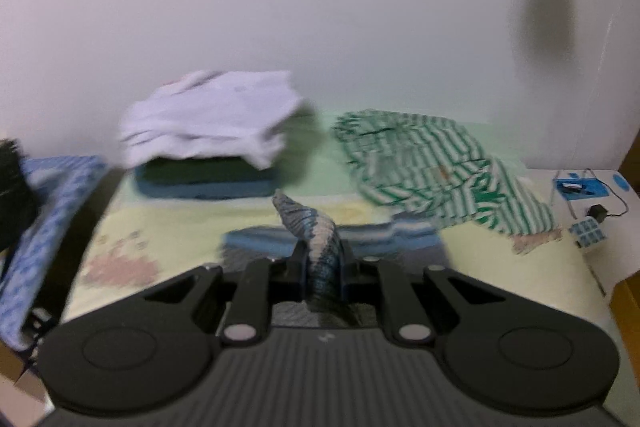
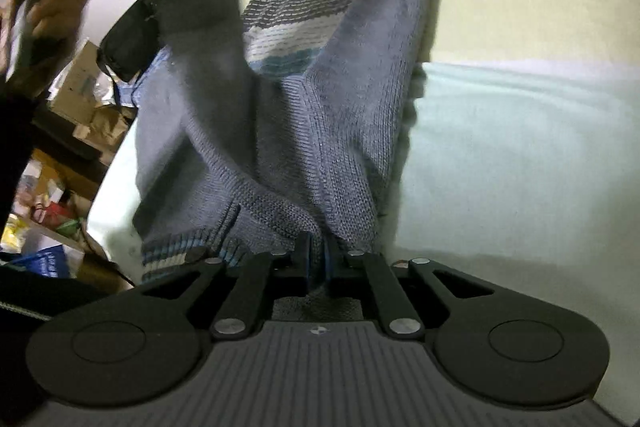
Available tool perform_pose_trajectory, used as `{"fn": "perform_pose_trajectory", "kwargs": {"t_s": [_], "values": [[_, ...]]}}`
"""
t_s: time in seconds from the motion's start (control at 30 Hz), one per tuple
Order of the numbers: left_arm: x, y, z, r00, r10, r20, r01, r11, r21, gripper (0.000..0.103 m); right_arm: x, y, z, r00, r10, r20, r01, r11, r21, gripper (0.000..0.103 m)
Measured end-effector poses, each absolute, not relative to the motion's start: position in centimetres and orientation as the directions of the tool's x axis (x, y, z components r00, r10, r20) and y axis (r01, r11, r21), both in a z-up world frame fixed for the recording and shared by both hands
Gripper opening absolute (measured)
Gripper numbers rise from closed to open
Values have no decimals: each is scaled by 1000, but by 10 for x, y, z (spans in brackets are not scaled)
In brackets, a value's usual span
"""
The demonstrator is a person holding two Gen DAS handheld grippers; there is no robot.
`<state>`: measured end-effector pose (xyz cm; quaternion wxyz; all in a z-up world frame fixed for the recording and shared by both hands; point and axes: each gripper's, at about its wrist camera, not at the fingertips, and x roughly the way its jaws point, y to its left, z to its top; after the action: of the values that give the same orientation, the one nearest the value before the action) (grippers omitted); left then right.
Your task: Fold clothes
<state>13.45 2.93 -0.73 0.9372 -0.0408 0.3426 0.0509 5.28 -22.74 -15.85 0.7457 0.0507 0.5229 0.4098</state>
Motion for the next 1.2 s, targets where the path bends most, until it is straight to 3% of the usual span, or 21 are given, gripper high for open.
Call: {"fn": "perform_pose_trajectory", "kwargs": {"t_s": [0.3, 0.37, 0.4, 0.47, 0.53, 0.6, 0.67, 0.8, 0.93, 1.07, 1.2], "values": [[225, -34, -76, 659, 72, -749, -85, 996, 21, 13, 64, -230, -157, 54, 705, -707, -604, 587, 539, 9], [242, -45, -92, 626, 69, -777, -79, 997, 24, 31, 68, -235, -154, 56, 717, -695, -604, 579, 548, 16], [247, -48, -98, 617, 57, -785, -73, 997, 15, 34, 70, -238, -152, 58, 724, -688, -604, 574, 553, 19], [245, -48, -96, 634, 18, -773, -56, 998, -23, 54, 77, -244, -145, 78, 738, -670, -602, 571, 559, 27], [239, -43, -86, 667, -17, -745, -42, 997, -61, 66, 85, -250, -139, 109, 751, -652, -602, 571, 558, 42], [230, -30, -68, 703, -54, -710, -29, 994, -105, 70, 97, -252, -133, 134, 767, -628, -604, 565, 562, 42], [216, -17, -52, 737, -41, -674, -46, 993, -111, 83, 111, -251, -129, 165, 778, -606, -608, 564, 559, 42], [180, 11, -40, 752, 4, -659, -89, 991, -96, 80, 153, -241, -121, 247, 771, -586, -602, 596, 531, 42], [134, 9, -60, 701, -24, -713, -57, 994, -90, 67, 214, -225, -128, 288, 766, -575, -504, 632, 589, 42], [91, -7, -85, 644, -33, -764, -7, 999, -50, 67, 273, -203, -138, 373, 690, -621, -373, 724, 581, 47], [63, -29, -99, 624, -87, -777, 33, 996, -85, 67, 293, -174, -139, 427, 629, -649, -426, 774, 469, 47]]}}
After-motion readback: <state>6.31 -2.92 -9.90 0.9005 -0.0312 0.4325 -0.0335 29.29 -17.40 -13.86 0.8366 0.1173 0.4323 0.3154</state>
